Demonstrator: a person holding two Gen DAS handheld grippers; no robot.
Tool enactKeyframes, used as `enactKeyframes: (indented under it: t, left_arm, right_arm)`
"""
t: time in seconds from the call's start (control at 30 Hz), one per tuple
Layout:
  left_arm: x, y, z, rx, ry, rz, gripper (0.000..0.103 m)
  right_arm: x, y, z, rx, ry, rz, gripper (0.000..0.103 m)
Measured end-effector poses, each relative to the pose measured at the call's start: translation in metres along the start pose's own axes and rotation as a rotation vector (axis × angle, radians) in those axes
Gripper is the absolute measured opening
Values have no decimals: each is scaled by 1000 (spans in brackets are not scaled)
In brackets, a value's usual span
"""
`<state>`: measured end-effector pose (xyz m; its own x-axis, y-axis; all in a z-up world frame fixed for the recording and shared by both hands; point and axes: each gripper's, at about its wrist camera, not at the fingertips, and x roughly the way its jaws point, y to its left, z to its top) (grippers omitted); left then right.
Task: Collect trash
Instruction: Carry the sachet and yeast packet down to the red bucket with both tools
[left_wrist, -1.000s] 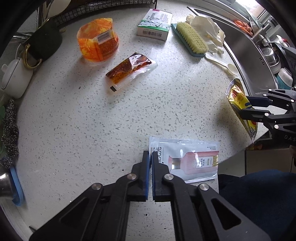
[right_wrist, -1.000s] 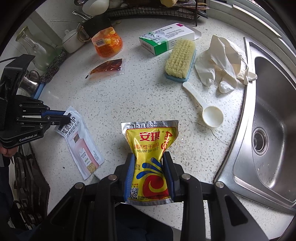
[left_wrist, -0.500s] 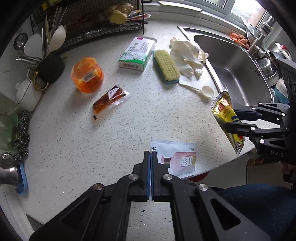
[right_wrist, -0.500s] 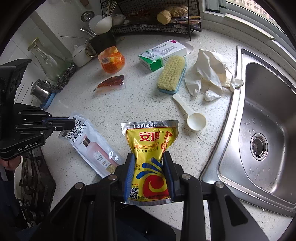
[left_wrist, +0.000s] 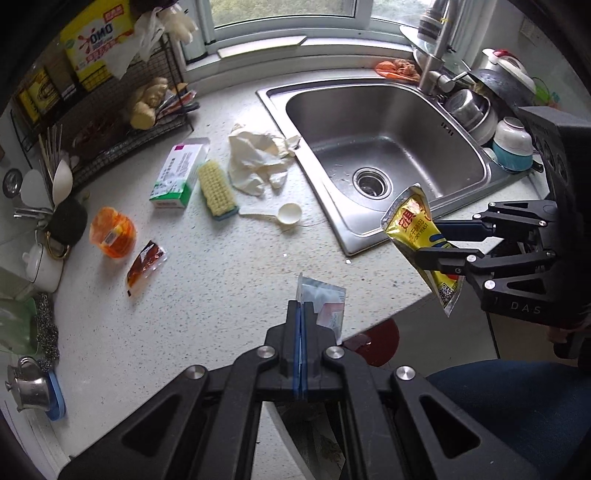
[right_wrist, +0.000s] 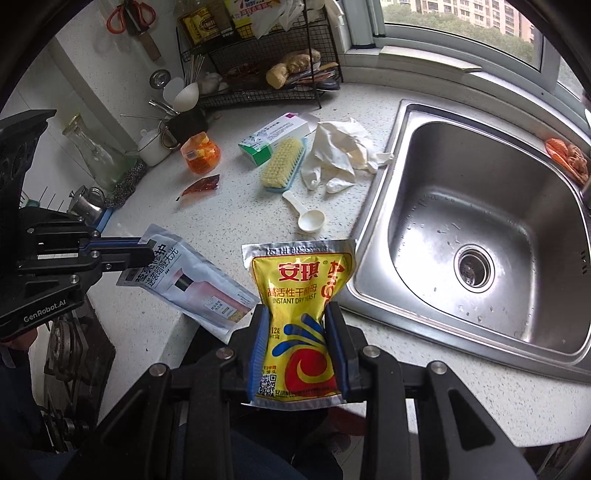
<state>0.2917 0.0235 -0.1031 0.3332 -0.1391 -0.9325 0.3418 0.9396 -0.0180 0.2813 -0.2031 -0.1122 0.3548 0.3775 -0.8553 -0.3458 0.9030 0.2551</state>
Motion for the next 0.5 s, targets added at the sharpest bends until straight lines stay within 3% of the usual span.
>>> enactKeyframes:
  t: [0.23,0.5]
  left_arm:
    - [-16,-61,-7,77,-33,-28,0]
    - [-9,-127,-36,141,0,-62,0]
  right_arm:
    - [-40,-13,-46,65,-55,-29,29]
    - [-62,-16,-105,133,-62,-59,29]
